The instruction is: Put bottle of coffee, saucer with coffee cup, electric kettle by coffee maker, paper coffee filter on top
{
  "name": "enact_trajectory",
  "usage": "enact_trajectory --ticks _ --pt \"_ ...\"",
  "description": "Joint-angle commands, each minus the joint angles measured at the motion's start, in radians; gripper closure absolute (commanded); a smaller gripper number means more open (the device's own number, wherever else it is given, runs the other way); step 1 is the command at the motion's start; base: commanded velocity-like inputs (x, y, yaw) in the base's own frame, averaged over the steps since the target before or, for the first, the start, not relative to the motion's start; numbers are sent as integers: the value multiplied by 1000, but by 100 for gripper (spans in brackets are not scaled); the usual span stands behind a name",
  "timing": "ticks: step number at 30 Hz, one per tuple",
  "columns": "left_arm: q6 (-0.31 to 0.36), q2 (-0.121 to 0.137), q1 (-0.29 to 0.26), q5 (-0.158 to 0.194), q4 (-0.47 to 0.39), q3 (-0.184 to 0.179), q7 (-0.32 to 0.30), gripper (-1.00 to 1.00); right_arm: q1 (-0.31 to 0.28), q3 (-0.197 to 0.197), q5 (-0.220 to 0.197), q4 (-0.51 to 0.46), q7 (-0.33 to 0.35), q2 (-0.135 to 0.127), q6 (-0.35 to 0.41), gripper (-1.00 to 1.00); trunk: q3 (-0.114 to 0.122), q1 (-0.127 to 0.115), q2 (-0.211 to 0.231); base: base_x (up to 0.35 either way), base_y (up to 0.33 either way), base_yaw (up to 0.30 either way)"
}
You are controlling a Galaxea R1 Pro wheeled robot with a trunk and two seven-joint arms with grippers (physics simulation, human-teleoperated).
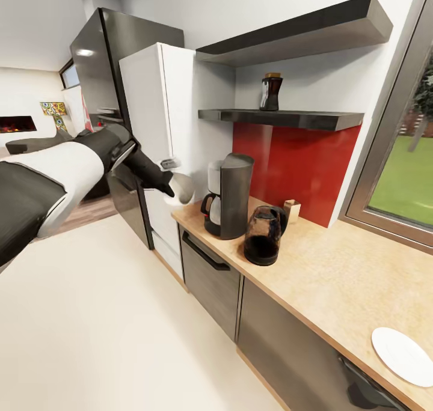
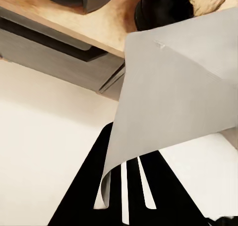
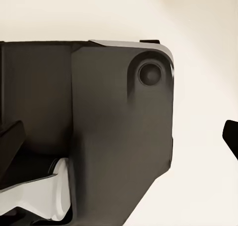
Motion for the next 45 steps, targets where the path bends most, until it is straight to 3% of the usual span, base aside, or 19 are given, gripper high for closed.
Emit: enact_trajectory --ticks 1,5,7,8,12,13,15,25,29,45 --pt "1 -1 -13 -3 3 -9 -4 100 0 -1 0 -1 0 0 -2 -100 -2 1 -2 0 0 0" --pt "1 3 -73 -4 4 -26 -4 100 0 -1 0 -1 0 0 -2 -100 -2 1 -2 0 0 0" --pt "2 4 -126 -5 5 -70 -9 100 0 -1 0 -1 0 0 -2 -100 -2 1 -2 0 0 0" --pt "2 0 -143 -5 6 -119 -36 100 0 -1 0 -1 0 -1 -2 -100 -2 1 -2 0 0 0" --pt "2 -10 -163 -5 5 -254 -186 100 0 0 0 0 0 -1 -2 -100 -2 1 -2 0 0 0" --pt "1 -6 -166 -5 5 -327 -252 100 0 1 0 1 0 0 -2 -100 -2 1 -2 0 0 0" --pt "2 0 -166 -5 4 -351 -273 100 0 1 0 1 0 0 -2 -100 -2 1 -2 0 0 0" --pt "1 -5 -161 -3 1 -368 -303 100 0 1 -1 2 -1 -1 -2 -100 -2 1 -2 8 14 0" --pt "0 -8 -158 -2 1 -373 -370 100 0 1 -1 2 -1 -1 -2 -100 -2 1 -2 140 232 -86" --pt "-1 -8 -158 -3 0 -373 -383 100 0 0 -1 2 -2 -1 -2 -100 -2 1 -2 257 230 -208"
